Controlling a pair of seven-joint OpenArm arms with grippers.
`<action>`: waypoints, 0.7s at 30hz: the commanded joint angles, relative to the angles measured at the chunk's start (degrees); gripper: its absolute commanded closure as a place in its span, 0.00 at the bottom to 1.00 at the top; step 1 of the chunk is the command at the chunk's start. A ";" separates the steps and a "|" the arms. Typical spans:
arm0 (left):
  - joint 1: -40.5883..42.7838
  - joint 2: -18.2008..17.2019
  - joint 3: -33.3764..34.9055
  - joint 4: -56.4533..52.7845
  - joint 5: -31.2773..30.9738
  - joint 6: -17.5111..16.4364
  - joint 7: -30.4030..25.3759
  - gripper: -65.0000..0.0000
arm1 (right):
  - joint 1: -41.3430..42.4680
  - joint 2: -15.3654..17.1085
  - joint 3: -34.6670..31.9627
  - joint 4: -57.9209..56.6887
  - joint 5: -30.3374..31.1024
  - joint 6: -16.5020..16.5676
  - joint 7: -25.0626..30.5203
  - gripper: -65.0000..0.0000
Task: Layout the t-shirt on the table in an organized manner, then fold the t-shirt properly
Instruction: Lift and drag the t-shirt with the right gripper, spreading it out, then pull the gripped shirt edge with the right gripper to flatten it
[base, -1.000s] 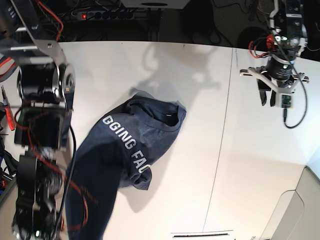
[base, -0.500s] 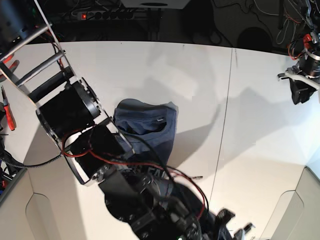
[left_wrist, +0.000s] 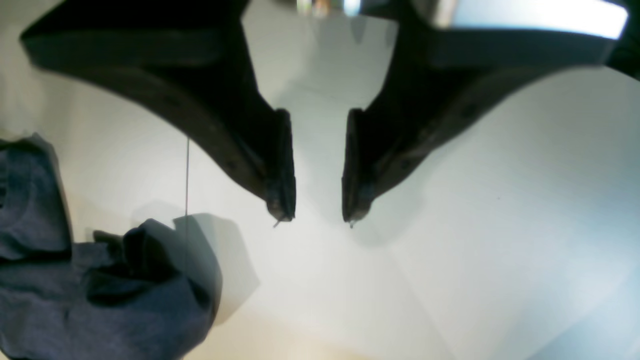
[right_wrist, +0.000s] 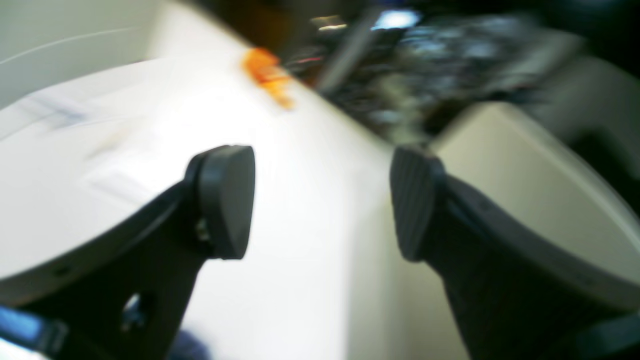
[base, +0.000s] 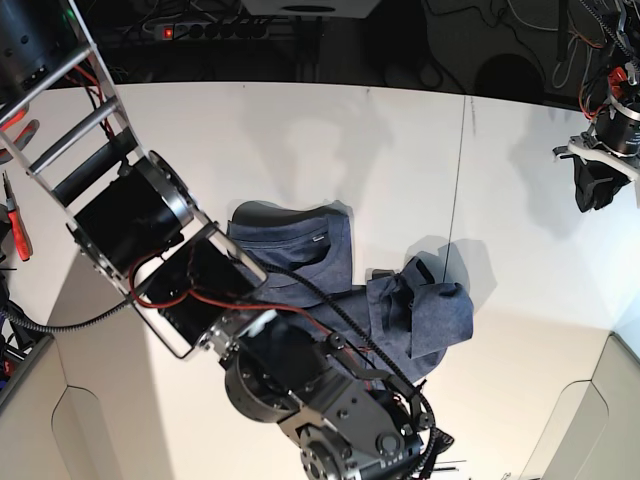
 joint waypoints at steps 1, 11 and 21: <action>0.02 -0.66 -0.31 1.01 -0.66 -0.48 -1.05 0.70 | 0.85 -0.50 0.39 0.72 -1.95 -1.05 1.22 0.36; 0.00 -0.63 -0.31 1.01 -1.05 -0.83 -1.01 0.70 | -2.19 -0.28 2.32 -15.56 0.76 0.28 2.73 1.00; -0.02 -0.50 -0.28 1.01 -2.34 -1.97 -0.31 0.70 | -2.93 5.66 15.19 -30.21 16.00 15.69 4.02 0.71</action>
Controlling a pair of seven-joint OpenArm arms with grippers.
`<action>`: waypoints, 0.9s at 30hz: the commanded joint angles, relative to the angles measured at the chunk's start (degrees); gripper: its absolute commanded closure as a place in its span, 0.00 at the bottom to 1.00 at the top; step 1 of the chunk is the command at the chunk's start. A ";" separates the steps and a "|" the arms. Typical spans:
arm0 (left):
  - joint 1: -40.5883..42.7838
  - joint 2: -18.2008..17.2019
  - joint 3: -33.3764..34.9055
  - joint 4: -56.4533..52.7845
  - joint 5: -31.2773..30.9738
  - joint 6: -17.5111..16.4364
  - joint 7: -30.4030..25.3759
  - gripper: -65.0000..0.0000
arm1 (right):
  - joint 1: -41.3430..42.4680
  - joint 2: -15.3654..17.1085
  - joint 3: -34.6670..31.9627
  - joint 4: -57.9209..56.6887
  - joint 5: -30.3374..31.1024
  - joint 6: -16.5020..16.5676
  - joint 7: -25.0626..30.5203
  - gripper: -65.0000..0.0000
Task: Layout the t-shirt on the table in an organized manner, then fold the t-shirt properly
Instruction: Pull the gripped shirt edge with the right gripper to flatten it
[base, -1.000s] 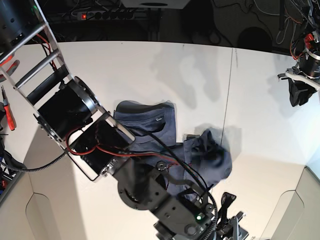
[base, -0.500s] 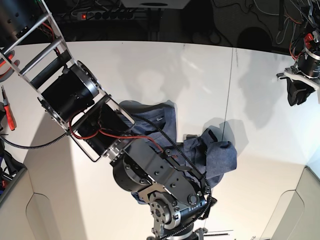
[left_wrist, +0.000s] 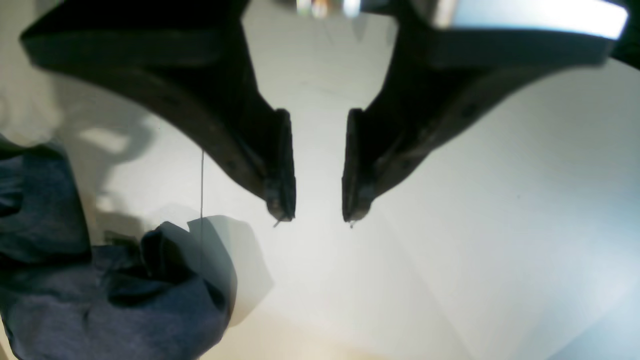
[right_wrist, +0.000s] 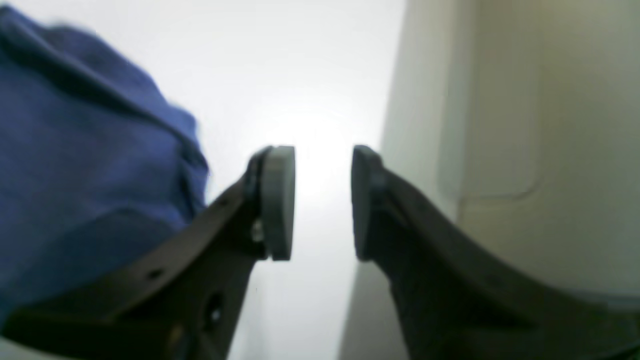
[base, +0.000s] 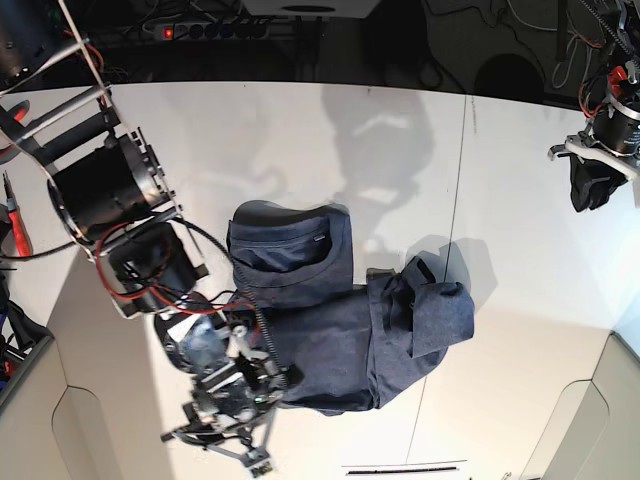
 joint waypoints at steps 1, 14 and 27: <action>0.00 -0.66 -0.33 1.01 -0.81 -0.63 -1.03 0.70 | 1.49 0.15 0.94 0.79 1.31 1.42 1.11 0.71; -0.09 -0.61 0.44 1.01 -1.64 -0.66 -0.48 0.70 | -4.20 3.02 2.82 0.42 12.09 10.99 7.58 0.60; -0.11 -0.61 0.44 1.01 -1.70 -0.63 0.63 0.70 | -3.89 2.86 2.82 -5.46 12.13 9.60 13.38 0.64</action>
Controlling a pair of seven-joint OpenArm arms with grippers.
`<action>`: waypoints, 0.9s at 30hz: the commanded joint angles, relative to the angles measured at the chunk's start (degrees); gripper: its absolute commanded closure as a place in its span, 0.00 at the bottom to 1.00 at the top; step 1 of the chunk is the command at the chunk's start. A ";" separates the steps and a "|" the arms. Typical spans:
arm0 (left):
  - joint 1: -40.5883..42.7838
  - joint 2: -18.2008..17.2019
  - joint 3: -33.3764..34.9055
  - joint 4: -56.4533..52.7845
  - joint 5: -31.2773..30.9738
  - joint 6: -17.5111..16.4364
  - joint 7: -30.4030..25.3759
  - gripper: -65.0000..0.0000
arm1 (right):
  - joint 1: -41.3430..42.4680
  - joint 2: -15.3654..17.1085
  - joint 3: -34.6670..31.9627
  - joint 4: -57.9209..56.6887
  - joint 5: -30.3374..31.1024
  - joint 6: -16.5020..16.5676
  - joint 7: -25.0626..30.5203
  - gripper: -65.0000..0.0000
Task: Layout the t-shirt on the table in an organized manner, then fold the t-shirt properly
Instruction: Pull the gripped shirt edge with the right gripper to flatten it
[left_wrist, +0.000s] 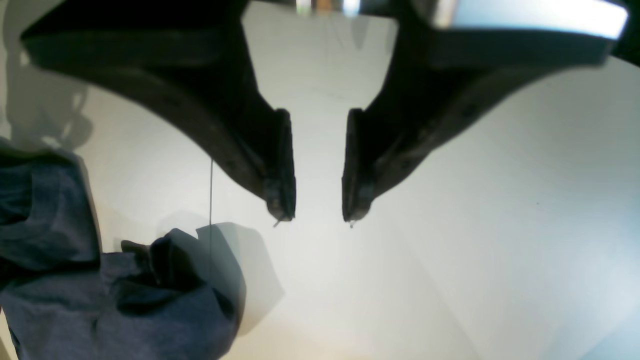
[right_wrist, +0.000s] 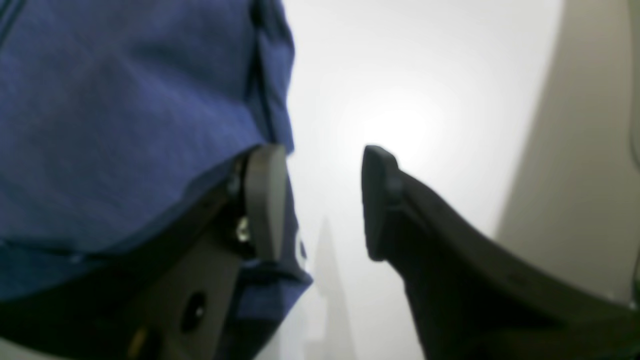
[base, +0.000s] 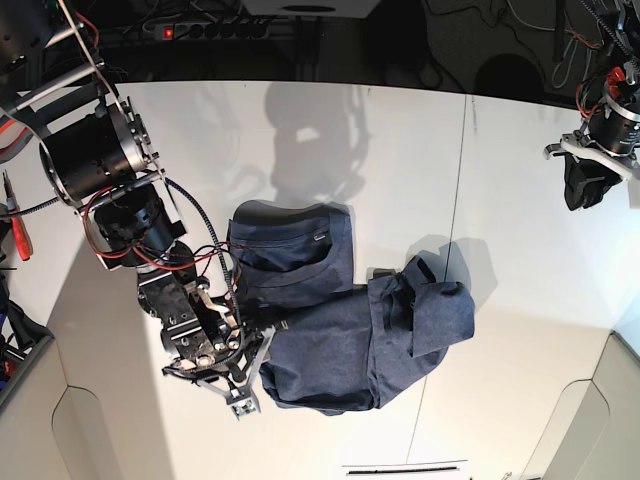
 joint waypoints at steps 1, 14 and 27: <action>-0.09 -0.61 -0.31 1.01 -0.83 -0.61 -1.03 0.70 | 2.34 -0.13 0.31 -0.33 -0.24 -0.46 2.19 0.64; -0.09 0.48 -0.31 1.01 -0.79 -0.63 -1.05 0.70 | 2.34 -1.07 0.31 -2.23 -0.28 -1.16 13.18 1.00; -0.79 0.48 -0.31 1.01 -0.79 -0.61 -1.22 0.70 | 3.23 -1.09 0.31 -1.68 -0.87 -1.51 17.92 0.77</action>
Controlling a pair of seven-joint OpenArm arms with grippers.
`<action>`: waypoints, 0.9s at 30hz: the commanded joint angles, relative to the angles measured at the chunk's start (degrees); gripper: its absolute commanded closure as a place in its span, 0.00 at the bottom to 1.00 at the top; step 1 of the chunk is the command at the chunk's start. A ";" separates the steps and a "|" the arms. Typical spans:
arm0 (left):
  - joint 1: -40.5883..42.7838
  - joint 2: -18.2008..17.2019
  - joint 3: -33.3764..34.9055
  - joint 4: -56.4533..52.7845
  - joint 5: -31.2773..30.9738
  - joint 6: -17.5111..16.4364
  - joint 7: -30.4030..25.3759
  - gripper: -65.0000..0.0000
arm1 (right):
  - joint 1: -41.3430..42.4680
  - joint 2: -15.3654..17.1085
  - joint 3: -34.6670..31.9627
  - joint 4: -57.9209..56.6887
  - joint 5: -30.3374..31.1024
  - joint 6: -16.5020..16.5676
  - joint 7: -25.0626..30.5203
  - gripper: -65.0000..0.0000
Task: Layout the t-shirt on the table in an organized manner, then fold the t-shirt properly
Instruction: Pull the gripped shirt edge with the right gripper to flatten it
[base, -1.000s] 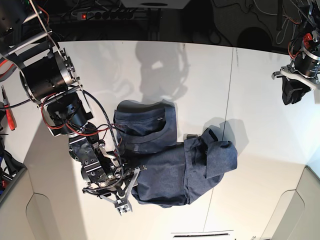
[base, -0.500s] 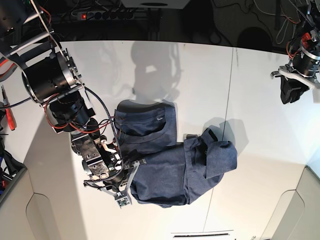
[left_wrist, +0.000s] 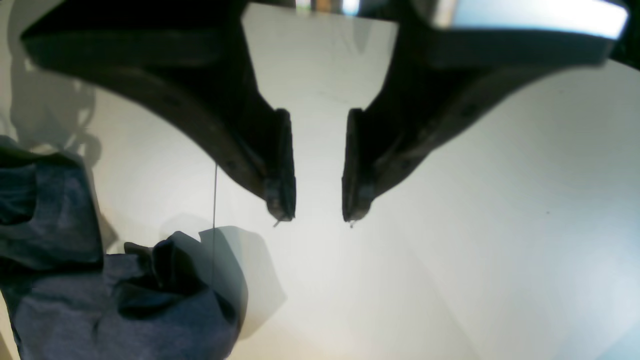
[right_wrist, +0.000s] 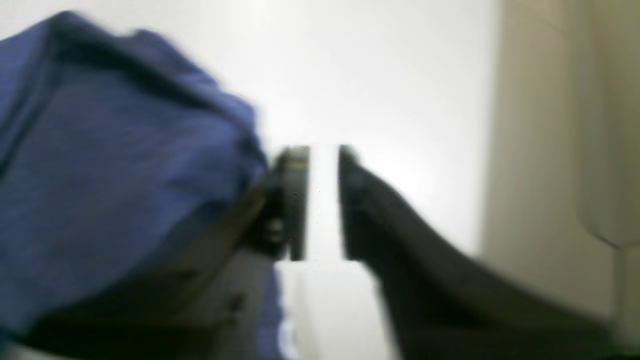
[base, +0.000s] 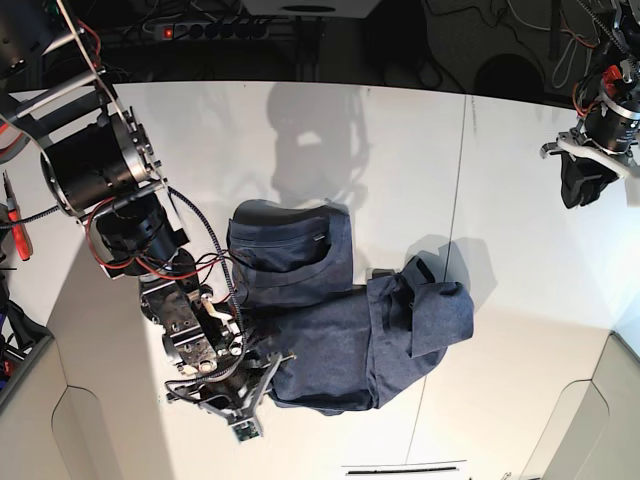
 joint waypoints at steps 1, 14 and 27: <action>-0.44 -0.66 -0.26 1.01 -0.83 -0.61 -1.46 0.70 | 1.36 -0.22 0.20 0.96 -0.22 0.83 1.33 0.70; -1.42 -0.68 -0.26 0.98 -0.83 -0.61 -1.44 0.70 | -3.89 -2.67 0.20 -2.80 -0.61 -5.40 8.79 0.68; -1.42 -0.66 -0.26 0.98 -0.81 -0.61 -1.42 0.70 | -3.02 -2.67 0.22 -5.70 -0.52 -10.67 10.43 0.68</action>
